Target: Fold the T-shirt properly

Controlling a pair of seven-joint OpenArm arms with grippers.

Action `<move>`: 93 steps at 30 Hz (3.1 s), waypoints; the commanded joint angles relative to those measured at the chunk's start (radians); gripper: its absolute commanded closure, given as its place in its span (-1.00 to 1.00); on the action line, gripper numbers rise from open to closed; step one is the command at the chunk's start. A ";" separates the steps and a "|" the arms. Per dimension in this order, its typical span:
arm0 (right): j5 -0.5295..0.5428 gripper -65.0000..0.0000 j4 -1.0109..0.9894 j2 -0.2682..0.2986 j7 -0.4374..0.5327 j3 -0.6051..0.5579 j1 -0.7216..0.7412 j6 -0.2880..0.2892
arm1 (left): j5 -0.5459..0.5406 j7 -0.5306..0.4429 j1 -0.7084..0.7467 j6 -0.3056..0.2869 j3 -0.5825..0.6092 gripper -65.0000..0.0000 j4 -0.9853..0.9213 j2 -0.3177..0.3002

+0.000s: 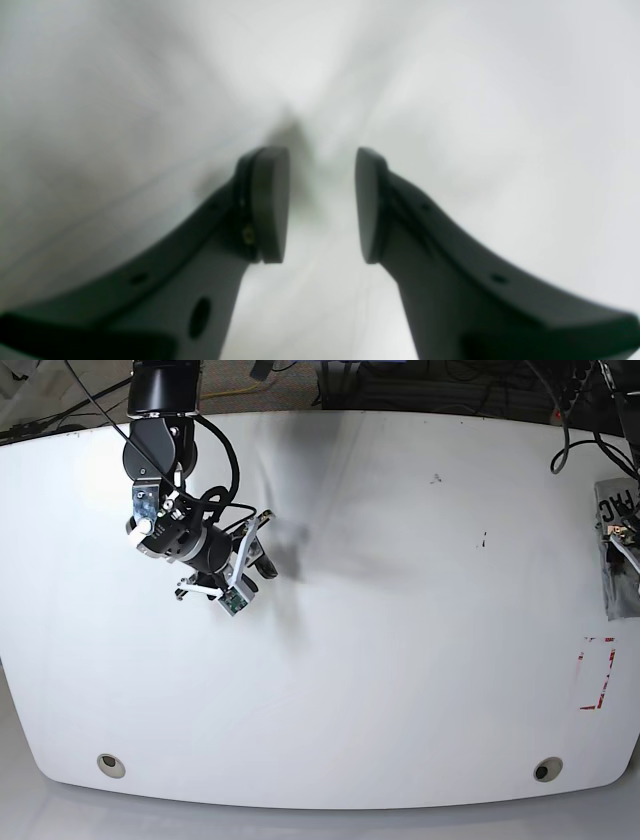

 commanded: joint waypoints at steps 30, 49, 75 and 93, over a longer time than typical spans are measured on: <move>-0.367 0.38 -0.154 0.045 0.662 0.101 -0.055 -0.115 | 0.194 -0.254 0.169 0.293 0.203 -0.53 0.576 0.495; -0.164 0.38 -0.067 0.044 0.813 0.233 -0.420 -0.216 | 0.192 -0.346 0.621 0.355 0.262 -0.52 0.813 0.547; -0.003 0.38 0.058 -0.027 0.854 0.320 -1.114 -0.207 | 0.189 -0.271 1.166 0.355 0.242 -0.26 0.889 0.543; -0.015 0.38 -0.570 0.075 0.857 0.133 -0.865 -0.215 | 0.191 -0.269 0.911 0.355 0.278 -0.26 0.246 0.567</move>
